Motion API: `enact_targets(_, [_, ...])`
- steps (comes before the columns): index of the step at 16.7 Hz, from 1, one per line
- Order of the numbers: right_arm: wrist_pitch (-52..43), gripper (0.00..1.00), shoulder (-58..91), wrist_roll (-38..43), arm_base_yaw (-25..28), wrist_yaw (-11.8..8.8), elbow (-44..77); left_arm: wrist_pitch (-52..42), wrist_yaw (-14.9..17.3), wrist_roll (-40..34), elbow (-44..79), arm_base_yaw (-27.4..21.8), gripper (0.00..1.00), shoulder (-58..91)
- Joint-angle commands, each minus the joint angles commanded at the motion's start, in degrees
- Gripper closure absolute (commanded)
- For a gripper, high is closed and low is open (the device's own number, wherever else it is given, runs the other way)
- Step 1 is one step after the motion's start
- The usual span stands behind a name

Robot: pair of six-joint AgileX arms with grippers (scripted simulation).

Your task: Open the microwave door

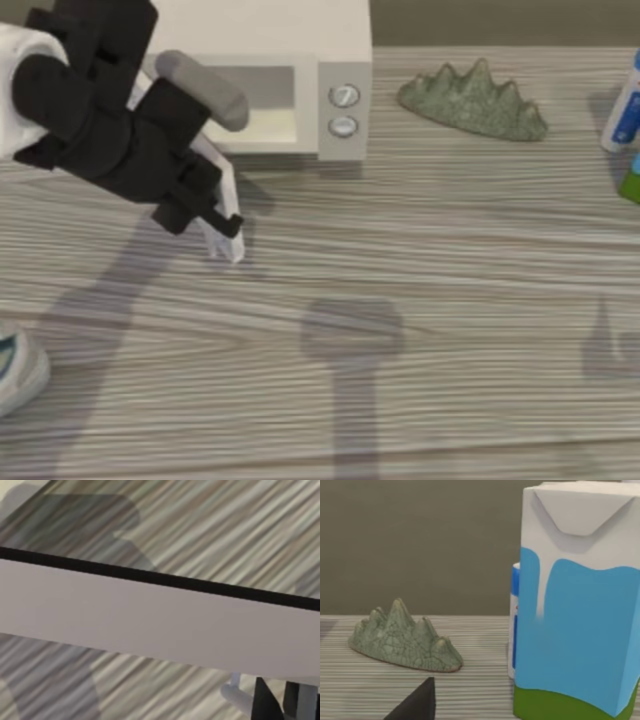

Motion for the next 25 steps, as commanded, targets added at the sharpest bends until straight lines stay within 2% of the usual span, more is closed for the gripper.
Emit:
enact_targets(18, [0.0, 0.0, 0.0, 0.0, 0.0, 0.0, 0.0, 0.0, 0.0, 0.0, 0.0, 0.0, 1.0, 0.0])
enact_targets(21, [0.0, 0.0, 0.0, 0.0, 0.0, 0.0, 0.0, -0.1, 0.7, 0.8, 0.0, 0.2, 1.0, 0.0])
enact_targets(25, [0.0, 0.0, 0.0, 0.0, 0.0, 0.0, 0.0, -2.2, 3.3, 6.5, -0.9, 2.6, 1.0, -0.2])
